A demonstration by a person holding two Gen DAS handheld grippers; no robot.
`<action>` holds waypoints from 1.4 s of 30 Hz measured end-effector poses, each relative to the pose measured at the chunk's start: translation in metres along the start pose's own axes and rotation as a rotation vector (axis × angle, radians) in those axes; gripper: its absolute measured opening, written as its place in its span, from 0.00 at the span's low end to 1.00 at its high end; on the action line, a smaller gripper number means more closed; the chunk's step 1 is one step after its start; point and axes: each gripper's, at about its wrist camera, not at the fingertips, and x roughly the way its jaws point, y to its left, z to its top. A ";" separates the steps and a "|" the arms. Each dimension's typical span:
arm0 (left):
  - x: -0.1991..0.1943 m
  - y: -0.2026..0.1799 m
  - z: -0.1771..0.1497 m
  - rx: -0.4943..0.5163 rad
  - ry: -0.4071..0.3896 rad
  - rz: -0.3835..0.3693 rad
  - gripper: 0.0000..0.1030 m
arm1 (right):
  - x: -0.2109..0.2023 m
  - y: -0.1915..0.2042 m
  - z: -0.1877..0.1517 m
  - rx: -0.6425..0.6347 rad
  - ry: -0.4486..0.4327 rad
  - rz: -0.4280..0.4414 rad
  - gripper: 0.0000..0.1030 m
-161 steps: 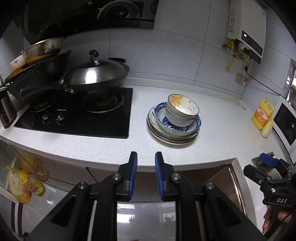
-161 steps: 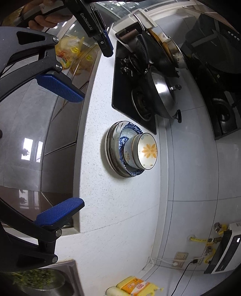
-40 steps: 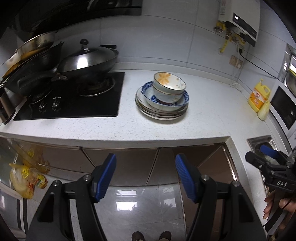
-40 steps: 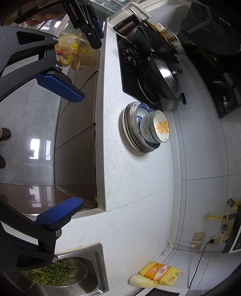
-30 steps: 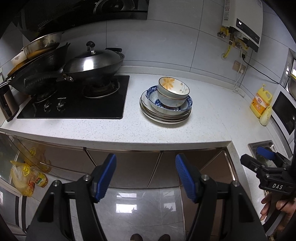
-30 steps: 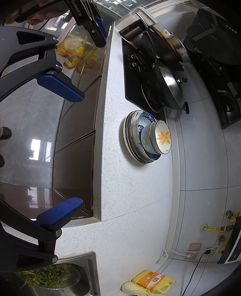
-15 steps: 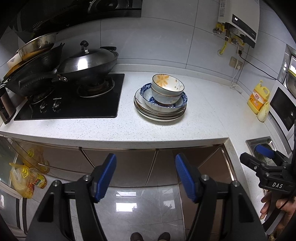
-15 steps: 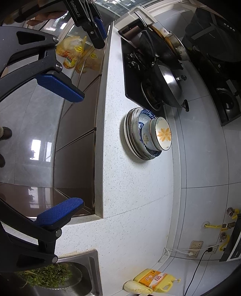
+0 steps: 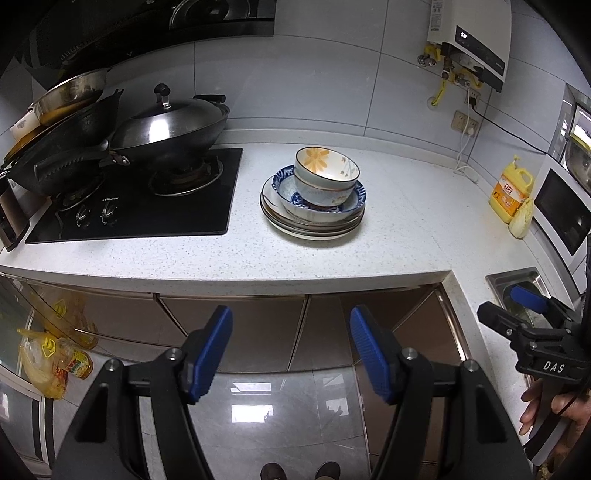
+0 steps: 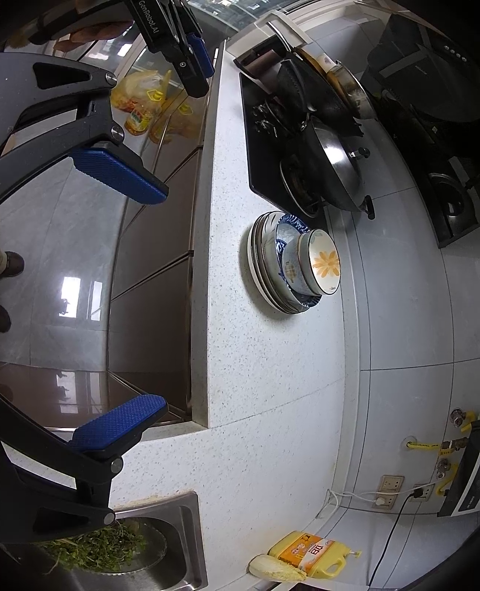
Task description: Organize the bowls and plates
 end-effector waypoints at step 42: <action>0.022 0.026 0.028 0.064 -0.126 -0.013 0.63 | 0.013 0.004 0.002 0.009 -0.058 -0.106 0.99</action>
